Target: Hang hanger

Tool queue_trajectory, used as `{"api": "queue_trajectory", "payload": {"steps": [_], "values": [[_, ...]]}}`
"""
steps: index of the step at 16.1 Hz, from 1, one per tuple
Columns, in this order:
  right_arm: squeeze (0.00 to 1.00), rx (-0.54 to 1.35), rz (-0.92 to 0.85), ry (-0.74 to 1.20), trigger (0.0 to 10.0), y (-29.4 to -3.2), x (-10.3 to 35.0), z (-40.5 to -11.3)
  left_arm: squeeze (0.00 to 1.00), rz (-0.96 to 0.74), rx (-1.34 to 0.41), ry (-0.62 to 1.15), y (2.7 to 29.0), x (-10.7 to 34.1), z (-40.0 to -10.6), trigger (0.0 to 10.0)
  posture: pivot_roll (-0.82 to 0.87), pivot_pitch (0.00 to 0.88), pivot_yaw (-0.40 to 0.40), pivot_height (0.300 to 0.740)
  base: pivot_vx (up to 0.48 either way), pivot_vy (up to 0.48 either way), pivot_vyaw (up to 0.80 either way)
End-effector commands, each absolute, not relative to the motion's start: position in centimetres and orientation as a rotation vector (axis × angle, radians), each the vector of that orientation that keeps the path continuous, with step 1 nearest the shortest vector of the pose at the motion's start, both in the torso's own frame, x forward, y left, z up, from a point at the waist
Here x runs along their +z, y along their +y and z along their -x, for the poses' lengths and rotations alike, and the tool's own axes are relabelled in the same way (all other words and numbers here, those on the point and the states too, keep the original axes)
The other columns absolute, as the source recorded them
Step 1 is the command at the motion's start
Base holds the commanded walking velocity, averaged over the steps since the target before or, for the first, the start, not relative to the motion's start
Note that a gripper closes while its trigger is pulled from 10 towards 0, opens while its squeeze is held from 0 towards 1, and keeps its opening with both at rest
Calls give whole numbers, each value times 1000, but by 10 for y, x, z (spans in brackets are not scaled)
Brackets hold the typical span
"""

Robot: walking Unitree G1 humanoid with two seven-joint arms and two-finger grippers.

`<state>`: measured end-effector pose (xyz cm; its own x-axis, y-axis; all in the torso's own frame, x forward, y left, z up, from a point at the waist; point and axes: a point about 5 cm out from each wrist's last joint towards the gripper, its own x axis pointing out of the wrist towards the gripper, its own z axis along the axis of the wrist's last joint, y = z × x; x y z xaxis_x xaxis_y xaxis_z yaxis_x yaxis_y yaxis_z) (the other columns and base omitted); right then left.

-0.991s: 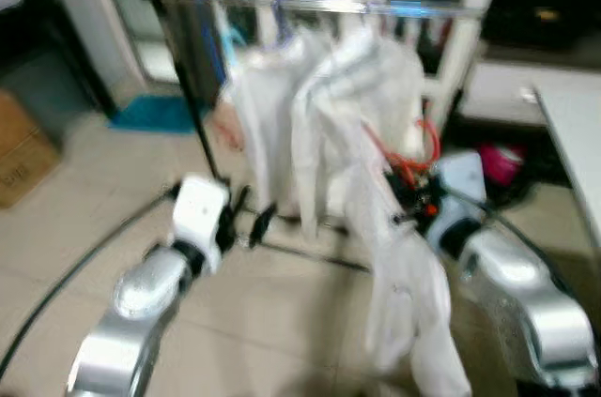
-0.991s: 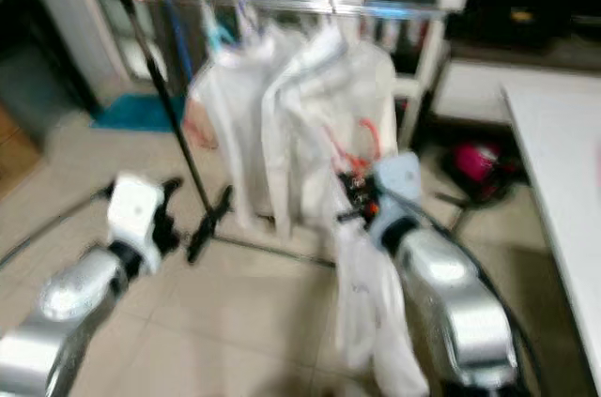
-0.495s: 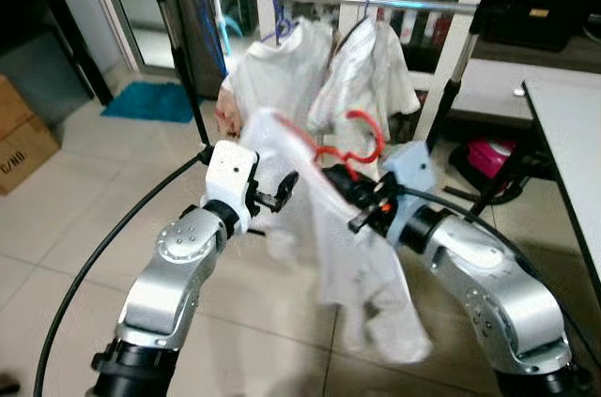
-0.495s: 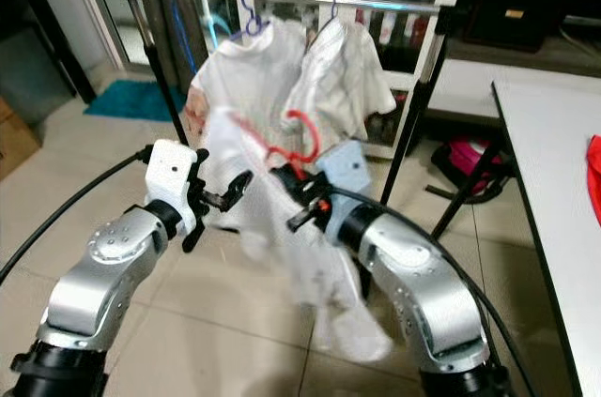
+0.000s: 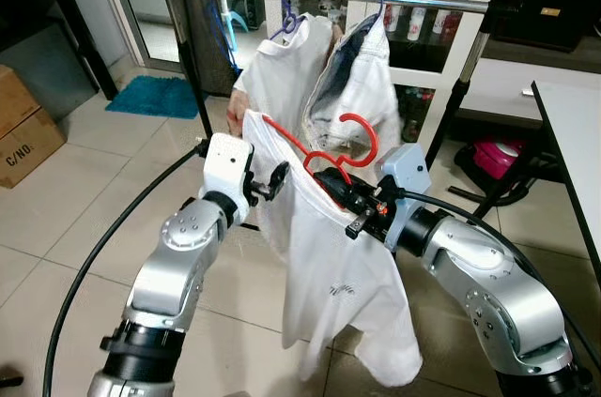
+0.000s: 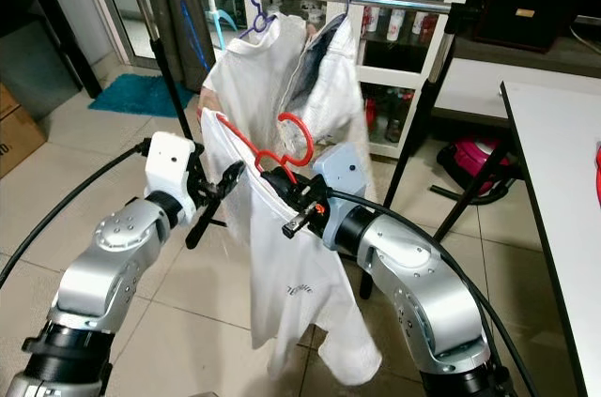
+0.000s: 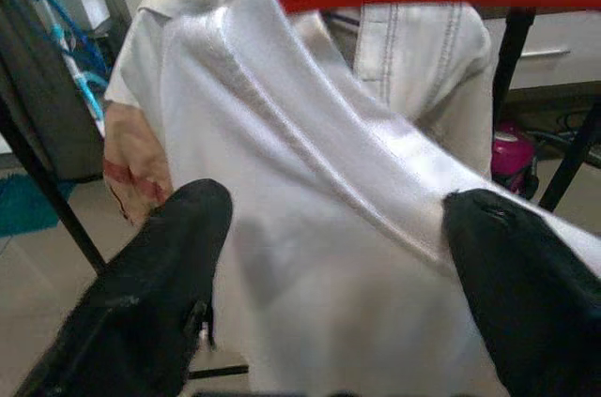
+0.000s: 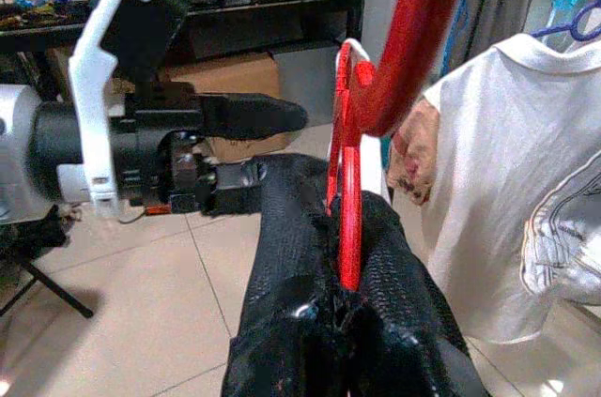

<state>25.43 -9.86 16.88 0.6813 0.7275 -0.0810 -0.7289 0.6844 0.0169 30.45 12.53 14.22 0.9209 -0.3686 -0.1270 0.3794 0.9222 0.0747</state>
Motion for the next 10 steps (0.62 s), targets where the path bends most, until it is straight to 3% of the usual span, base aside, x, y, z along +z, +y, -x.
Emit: {"api": "queue_trajectory", "payload": {"steps": [1,10], "values": [[0,850,16,4,0,-95,183,-251,0,-95,-380,104,128,145,-308,0,-153,0,40,740,0,0,0],[0,832,19,-2,0,-97,181,-250,0,-132,-381,72,125,144,-313,0,-163,0,49,740,0,0,0]]}}
